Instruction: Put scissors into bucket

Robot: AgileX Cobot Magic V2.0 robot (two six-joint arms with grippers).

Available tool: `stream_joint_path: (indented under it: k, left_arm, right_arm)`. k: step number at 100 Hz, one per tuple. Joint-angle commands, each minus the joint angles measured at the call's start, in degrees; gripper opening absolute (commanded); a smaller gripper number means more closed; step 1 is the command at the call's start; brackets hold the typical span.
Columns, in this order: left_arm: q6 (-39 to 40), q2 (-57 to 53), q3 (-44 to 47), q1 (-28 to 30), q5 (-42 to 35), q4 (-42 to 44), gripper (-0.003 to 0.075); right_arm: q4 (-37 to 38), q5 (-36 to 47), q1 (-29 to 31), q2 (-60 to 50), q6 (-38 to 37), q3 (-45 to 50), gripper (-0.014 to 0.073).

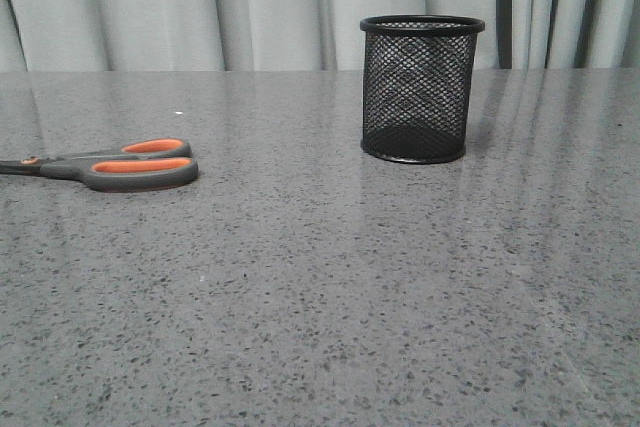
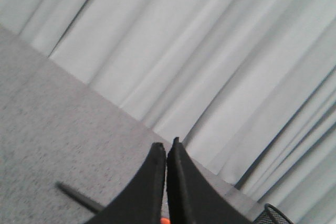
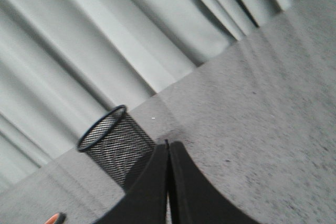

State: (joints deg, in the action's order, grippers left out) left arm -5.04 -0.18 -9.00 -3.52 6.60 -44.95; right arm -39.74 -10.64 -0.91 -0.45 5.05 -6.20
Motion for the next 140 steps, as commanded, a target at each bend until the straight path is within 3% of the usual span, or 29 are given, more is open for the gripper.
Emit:
stream_joint_path:
  k: [1,24,45,93,104,114,127,134,140]
  left_arm:
    - [0.3,1.53,-7.02,0.24,2.15,5.08,-0.0021]
    - [0.18,13.17,-22.3,0.24,18.08,21.04,-0.0021]
    - [-8.19,22.63,-31.77,0.24,31.12,21.98,-0.0021]
    - [-13.9,26.6,-33.33,0.24,30.39,21.79,-0.002]
    - [-14.75,26.6,-33.33,0.24,30.03,21.5,-0.0016]
    - [-14.86,26.6,-33.33,0.24,30.29,21.5,0.0048]
    - [-14.86,26.6,-33.33,0.24,30.53,21.5,0.024]
    - [-14.86,26.6,-33.33,0.24,30.53,21.39,0.0358]
    - [-14.86,26.6,-33.33,0.24,30.53,21.29,0.0398]
  right_arm:
    - [4.46,-2.31,0.47,2.6,0.4,-5.95,-0.0053]
    - [12.66,-20.37,0.47,17.06,0.4,-17.94,-0.0053]
    - [12.95,-25.67,0.36,25.97,0.4,-25.58,-0.0054]
    - [16.27,-31.6,0.25,27.74,2.22,-28.91,-0.0053]
    - [16.27,-31.74,0.25,27.74,4.15,-29.61,-0.0004]
    - [15.88,-31.74,0.25,27.74,4.15,-29.71,0.0124]
    - [15.88,-31.74,0.25,27.74,4.15,-29.71,0.0314]
    - [15.64,-31.74,0.25,27.74,4.15,-29.71,0.0344]
    - [15.13,-31.74,0.25,27.74,4.15,-29.71,0.0343]
